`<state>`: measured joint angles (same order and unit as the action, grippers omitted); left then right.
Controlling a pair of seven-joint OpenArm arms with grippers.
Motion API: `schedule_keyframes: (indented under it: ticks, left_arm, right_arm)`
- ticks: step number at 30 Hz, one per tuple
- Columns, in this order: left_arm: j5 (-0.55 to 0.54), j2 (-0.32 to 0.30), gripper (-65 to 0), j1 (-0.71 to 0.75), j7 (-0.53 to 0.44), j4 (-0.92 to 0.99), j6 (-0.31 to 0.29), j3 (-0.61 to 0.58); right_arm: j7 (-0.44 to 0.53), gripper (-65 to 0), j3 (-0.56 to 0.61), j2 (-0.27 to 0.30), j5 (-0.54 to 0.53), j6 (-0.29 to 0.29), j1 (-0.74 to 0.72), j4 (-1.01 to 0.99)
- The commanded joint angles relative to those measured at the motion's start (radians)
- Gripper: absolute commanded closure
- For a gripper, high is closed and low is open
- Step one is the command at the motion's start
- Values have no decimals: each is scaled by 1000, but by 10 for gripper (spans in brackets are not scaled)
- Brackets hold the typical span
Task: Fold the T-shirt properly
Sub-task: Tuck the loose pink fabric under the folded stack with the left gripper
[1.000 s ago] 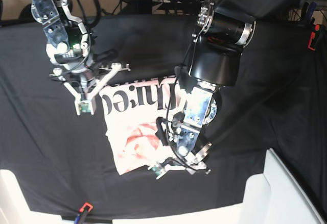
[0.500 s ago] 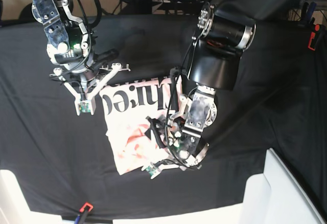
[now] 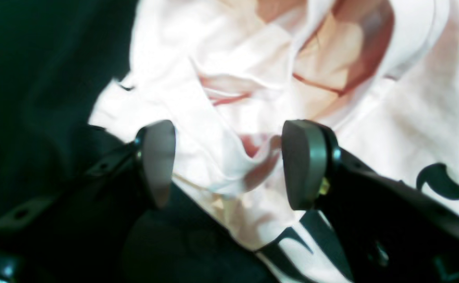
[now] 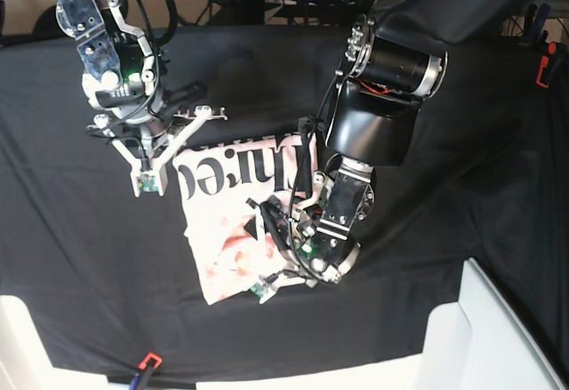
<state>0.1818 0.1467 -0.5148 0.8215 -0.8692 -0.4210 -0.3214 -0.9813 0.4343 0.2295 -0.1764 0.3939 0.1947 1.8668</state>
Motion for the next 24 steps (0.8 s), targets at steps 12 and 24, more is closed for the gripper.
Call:
schedule_keyframes:
  ticks: [12, 24]
  left_arm:
    - [-1, 10, -334, -107, -100, 74, 130, -2]
    - [-1, 10, -334, -109, -101, 94, 130, 0]
  right_arm:
    - [17, -58, -2, 12, 8, 4, -8, 14]
    - [19, -58, -2, 12, 8, 4, -8, 14]
